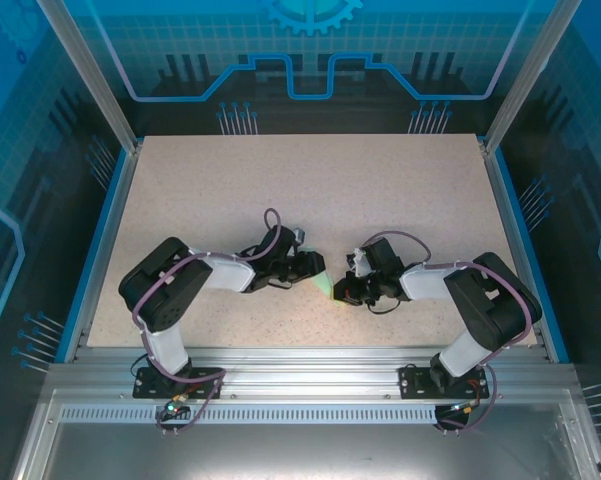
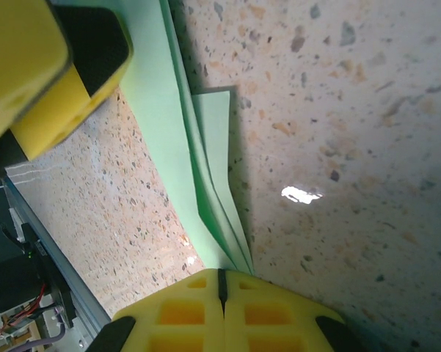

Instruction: Fold a paper plane with a square sheet of paper (pick it up from the middle)

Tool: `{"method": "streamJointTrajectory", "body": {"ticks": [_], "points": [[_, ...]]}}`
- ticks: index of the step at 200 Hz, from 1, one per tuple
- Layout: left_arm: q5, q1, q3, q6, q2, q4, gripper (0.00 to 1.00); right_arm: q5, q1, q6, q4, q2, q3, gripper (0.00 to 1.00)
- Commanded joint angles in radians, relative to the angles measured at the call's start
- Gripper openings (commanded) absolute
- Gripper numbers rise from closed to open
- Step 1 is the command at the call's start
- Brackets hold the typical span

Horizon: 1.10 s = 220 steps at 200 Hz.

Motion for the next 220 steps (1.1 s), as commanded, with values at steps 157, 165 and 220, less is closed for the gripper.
{"method": "streamJointTrajectory", "body": {"ticks": [157,165,220], "points": [[0.118,0.241,0.092,0.209,0.053,-0.095,0.48,0.083,-0.026,-0.044,-0.174,0.05,-0.042,0.04],[0.118,0.246,0.1,0.219,0.036,-0.116,0.48,0.081,-0.025,-0.044,-0.177,0.05,-0.037,0.04],[0.08,0.254,0.114,0.227,-0.107,-0.228,0.52,0.072,-0.026,-0.043,-0.171,0.058,-0.016,0.04]]}}
